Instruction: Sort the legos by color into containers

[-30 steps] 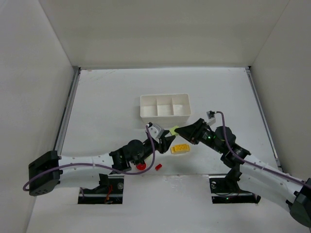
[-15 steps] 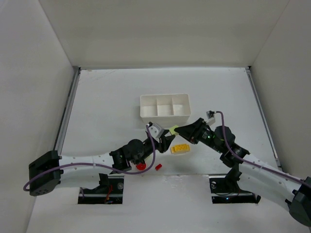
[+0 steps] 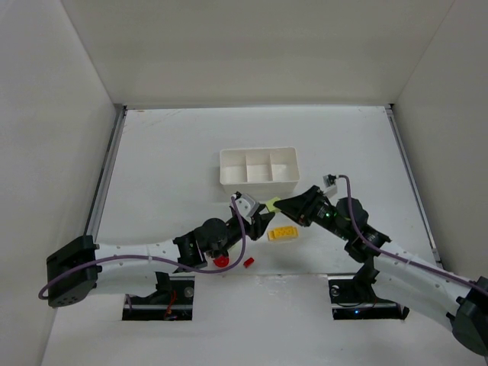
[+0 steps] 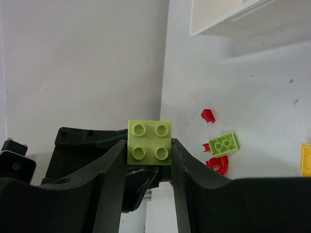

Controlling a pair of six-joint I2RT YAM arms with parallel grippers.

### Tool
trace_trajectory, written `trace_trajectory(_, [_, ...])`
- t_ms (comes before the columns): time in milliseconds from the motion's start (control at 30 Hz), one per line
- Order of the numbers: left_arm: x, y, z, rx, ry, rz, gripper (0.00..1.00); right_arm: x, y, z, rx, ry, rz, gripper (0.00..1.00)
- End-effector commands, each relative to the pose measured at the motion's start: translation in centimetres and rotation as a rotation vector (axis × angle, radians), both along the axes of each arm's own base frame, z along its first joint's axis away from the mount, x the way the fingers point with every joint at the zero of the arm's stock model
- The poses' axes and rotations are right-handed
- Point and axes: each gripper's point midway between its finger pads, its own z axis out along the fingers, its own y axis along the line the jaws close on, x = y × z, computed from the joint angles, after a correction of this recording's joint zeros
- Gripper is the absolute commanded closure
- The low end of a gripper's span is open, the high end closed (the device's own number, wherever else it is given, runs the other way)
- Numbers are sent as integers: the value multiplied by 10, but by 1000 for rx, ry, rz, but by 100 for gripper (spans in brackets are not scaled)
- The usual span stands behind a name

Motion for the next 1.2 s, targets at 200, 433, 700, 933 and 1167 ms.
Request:
trace_trajectory(200, [-22, -26, 46, -116, -54, -151, 63, -20, 14, 47, 179, -59, 162, 65])
trace_trajectory(433, [-28, -27, 53, -122, -86, -169, 62, -27, 12, 52, 210, -43, 208, 65])
trace_trajectory(700, [-38, -27, 60, -134, -102, -223, 78, -29, 10, 57, 229, -33, 228, 65])
trace_trajectory(933, [-66, -34, 74, -155, -111, -317, 84, -31, 12, 58, 211, -28, 294, 64])
trace_trajectory(1167, [-93, -51, 63, -110, -114, -393, 84, -31, 14, 63, 187, -36, 392, 63])
